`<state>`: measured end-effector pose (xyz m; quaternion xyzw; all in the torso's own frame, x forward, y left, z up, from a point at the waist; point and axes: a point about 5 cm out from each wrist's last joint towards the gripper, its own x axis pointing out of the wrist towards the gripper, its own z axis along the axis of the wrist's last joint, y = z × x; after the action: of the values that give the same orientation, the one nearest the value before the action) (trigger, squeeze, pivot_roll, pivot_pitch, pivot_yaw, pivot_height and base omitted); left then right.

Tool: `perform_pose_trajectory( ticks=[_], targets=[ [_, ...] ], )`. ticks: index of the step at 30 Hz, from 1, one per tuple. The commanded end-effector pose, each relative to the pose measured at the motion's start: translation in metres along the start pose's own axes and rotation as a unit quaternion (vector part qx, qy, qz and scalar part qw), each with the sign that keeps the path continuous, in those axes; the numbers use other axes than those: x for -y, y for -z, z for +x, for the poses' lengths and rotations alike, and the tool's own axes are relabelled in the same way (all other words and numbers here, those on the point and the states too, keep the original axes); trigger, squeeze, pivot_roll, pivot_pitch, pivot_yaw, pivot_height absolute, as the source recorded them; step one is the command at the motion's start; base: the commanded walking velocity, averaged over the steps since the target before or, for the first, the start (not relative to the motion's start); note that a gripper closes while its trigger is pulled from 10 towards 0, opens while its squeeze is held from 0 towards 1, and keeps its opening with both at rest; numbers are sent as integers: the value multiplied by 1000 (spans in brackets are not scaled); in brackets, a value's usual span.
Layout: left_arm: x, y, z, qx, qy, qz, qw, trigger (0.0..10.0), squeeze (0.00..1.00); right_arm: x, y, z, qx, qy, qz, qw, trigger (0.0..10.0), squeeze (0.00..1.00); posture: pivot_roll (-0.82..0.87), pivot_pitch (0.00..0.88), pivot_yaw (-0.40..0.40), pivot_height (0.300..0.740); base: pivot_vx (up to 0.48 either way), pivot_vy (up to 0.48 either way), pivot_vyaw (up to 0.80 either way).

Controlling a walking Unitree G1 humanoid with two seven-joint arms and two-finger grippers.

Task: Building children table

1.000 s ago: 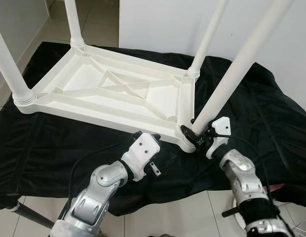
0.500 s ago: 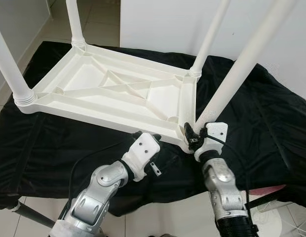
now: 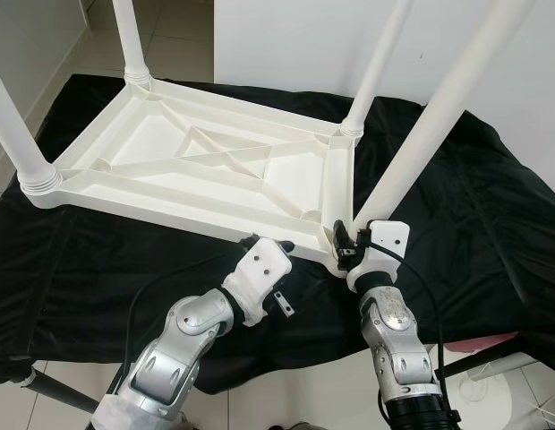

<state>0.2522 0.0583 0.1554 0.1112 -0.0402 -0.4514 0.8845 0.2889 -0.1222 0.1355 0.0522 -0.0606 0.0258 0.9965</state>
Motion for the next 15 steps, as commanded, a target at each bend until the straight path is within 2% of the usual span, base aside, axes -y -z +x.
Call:
perform_pose_trajectory(
  ticks=[1, 10, 11, 12, 15],
  targets=[
    [5, 1, 0, -5, 15, -1, 1000, 10000, 0, 1, 1, -2, -3, 1, 14, 1000, 10000, 1000, 18, 94, -122, 740, 0, 0, 0],
    [5, 0, 1, -3, 16, 0, 1000, 10000, 0, 6, 0, -3, 3, -16, 10, 1000, 10000, 1000, 22, 84, -124, 740, 0, 0, 0],
    [6, 0, 1, -3, 16, 0, 1000, 10000, 0, 9, 2, -5, 1, -32, 8, 999, 10000, 855, 23, 80, -124, 740, 0, 0, 0],
    [6, 0, 2, -3, 17, 1, 1000, 10000, 0, 12, 3, -7, 2, -51, 6, 999, 10000, 0, 23, 80, -124, 740, 0, 0, 0],
    [6, 1, 2, -3, 18, 2, 1000, 10000, 0, 19, 4, -10, 7, -72, 0, 997, 10000, 0, 23, 73, -124, 740, 0, 0, 0]
  ],
)
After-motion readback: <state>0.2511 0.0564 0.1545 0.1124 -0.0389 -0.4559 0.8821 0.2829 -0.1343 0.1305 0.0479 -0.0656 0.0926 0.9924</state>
